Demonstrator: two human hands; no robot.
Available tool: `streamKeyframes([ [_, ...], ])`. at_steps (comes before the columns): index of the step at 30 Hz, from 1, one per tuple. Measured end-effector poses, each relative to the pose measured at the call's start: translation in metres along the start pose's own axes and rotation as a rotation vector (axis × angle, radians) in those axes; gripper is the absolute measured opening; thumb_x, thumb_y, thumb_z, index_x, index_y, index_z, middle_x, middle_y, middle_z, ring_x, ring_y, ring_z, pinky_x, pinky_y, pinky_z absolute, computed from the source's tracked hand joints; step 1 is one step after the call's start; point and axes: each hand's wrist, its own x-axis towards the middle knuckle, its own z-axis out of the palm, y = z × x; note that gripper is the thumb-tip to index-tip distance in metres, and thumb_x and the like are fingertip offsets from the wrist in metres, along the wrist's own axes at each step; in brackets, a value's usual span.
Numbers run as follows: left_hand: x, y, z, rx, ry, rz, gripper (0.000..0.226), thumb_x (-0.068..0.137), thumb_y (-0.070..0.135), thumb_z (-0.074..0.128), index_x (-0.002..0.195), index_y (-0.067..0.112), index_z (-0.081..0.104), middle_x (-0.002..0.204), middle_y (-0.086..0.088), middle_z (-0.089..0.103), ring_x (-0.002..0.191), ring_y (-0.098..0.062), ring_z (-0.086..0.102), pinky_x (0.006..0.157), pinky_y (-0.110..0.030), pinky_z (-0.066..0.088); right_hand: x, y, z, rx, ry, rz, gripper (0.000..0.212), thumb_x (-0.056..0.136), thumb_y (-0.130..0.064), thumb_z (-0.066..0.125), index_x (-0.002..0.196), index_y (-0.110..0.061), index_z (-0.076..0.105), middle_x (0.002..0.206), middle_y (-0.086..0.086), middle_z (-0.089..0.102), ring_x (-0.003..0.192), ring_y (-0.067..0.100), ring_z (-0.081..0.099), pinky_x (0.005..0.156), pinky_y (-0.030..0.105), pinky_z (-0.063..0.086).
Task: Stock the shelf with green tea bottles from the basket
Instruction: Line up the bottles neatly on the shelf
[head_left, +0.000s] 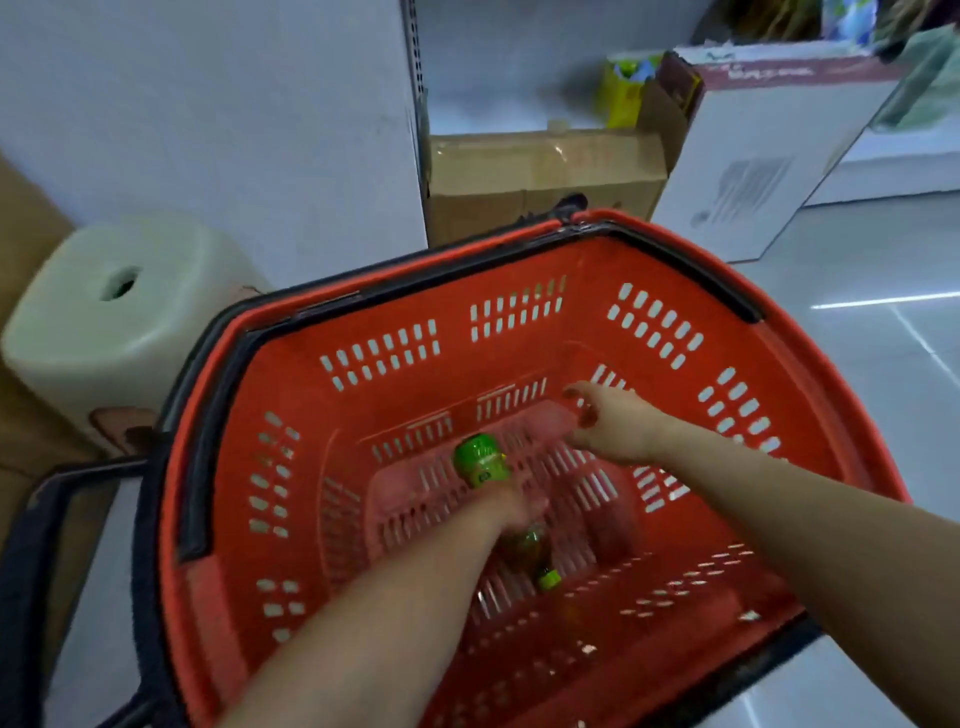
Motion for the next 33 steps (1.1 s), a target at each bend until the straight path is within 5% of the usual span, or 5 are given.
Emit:
streamKeyframes([
  [6,0.028,0.008,0.032,-0.215,0.131,-0.154,0.057,0.081,0.039,0.06,0.135,0.036,0.043,0.134,-0.007,0.054,0.118,-0.027,0.054,0.095,-0.028,0.044,0.016,0.029,0.018,0.102,-0.071,0.051,0.057,0.088,-0.021,0.06,0.141,-0.014,0.039,0.113,0.013,0.067,0.08,0.017,0.057,0.071,0.025,0.04],
  [11,0.007,0.003,0.0,-0.357,0.139,-0.042,0.036,0.084,0.025,0.061,0.12,0.029,0.062,0.121,-0.009,0.064,0.099,-0.025,0.063,0.081,-0.021,0.05,0.014,0.028,0.01,0.092,-0.033,-0.033,0.086,0.079,-0.017,0.072,0.148,-0.024,0.023,0.138,0.012,0.05,0.111,0.025,0.057,0.081,0.025,0.044],
  [16,-0.092,0.018,-0.092,-0.16,0.238,0.234,0.05,0.073,0.028,0.068,0.122,0.038,0.058,0.12,0.006,0.064,0.1,-0.015,0.061,0.079,-0.021,0.044,-0.018,-0.004,0.005,-0.241,-0.004,-0.261,0.12,0.063,-0.046,0.081,0.148,-0.044,-0.004,0.161,-0.007,0.0,0.148,0.022,0.003,0.114,0.057,0.02],
  [24,-0.316,-0.011,-0.182,-0.699,0.593,0.474,0.031,0.07,0.023,0.078,0.098,0.027,0.067,0.089,-0.004,0.071,0.078,-0.016,0.065,0.078,-0.036,0.052,-0.128,-0.141,-0.049,-0.029,0.371,-0.564,0.045,0.061,-0.05,0.074,0.088,-0.024,0.048,0.075,-0.008,0.06,0.072,0.02,0.062,0.059,0.034,0.045],
  [33,-0.455,-0.046,-0.124,-1.121,0.956,0.719,0.069,0.07,0.018,0.081,0.127,0.026,0.043,0.103,-0.002,0.072,0.094,-0.022,0.069,0.083,-0.044,0.055,-0.287,-0.279,-0.025,0.102,0.637,-0.624,0.057,0.07,-0.06,0.059,0.113,-0.028,0.038,0.09,0.004,0.069,0.088,0.032,0.064,0.065,0.037,0.046],
])
